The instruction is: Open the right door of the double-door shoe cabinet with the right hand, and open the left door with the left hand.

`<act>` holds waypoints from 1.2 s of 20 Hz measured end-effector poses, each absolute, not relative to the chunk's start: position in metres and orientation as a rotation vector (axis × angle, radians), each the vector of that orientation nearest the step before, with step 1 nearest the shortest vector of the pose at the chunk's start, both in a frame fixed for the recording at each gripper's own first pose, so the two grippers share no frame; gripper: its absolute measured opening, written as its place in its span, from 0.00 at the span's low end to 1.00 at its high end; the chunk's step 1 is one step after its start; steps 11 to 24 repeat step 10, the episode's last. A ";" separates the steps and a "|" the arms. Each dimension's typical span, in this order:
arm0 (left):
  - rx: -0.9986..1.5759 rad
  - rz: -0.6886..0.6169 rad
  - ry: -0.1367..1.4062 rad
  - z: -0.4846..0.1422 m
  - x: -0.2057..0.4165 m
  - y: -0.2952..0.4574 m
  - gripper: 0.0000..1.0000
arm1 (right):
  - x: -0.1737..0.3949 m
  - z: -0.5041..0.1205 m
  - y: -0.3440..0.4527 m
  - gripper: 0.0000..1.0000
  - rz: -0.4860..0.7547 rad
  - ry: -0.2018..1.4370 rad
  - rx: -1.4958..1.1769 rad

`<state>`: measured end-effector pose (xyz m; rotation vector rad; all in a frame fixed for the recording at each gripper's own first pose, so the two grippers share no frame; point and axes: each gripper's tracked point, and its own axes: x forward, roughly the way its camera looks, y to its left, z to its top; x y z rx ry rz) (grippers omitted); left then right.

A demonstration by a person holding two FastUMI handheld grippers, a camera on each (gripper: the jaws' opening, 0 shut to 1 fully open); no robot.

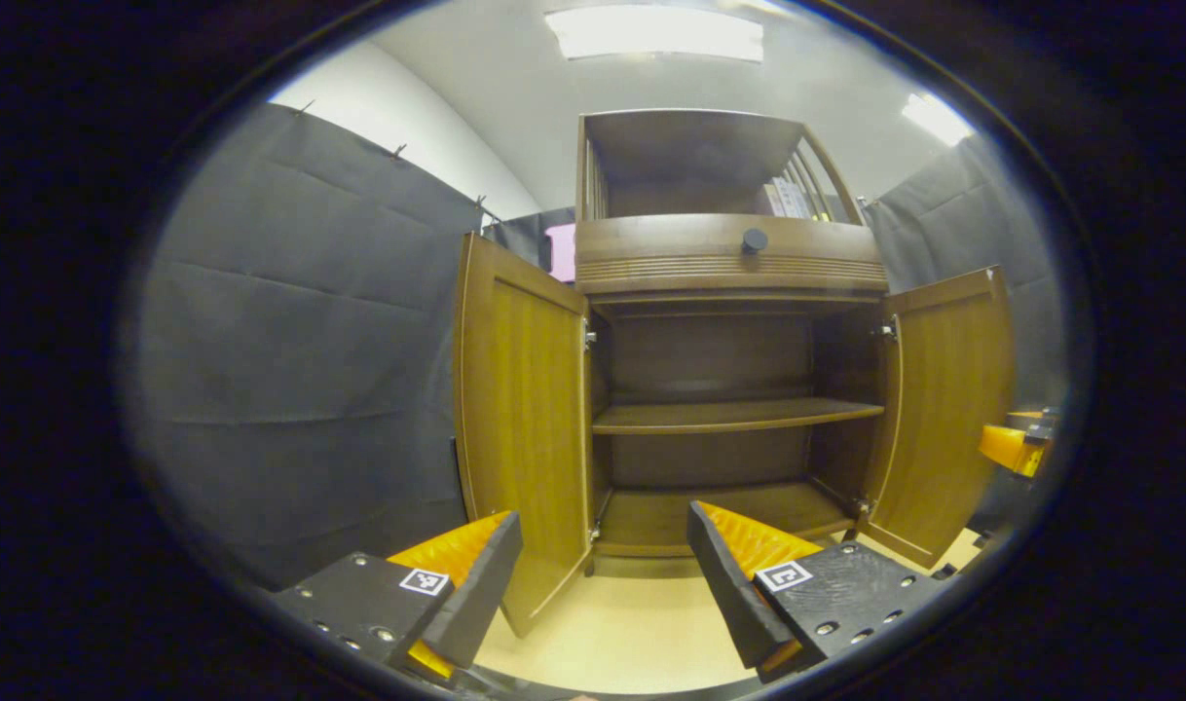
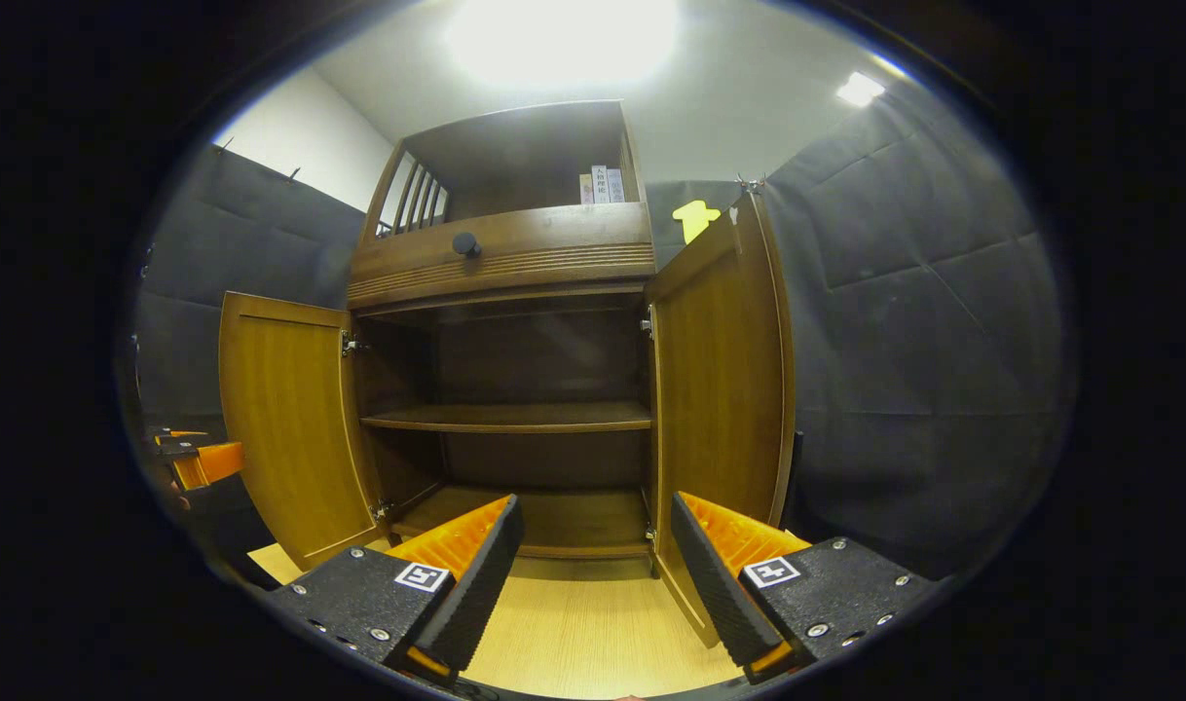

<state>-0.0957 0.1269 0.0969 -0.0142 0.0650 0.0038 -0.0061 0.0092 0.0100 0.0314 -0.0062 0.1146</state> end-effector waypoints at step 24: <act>-0.003 0.042 0.054 0.100 -0.097 0.130 1.00 | 0.002 0.011 0.011 0.94 0.125 -0.007 0.034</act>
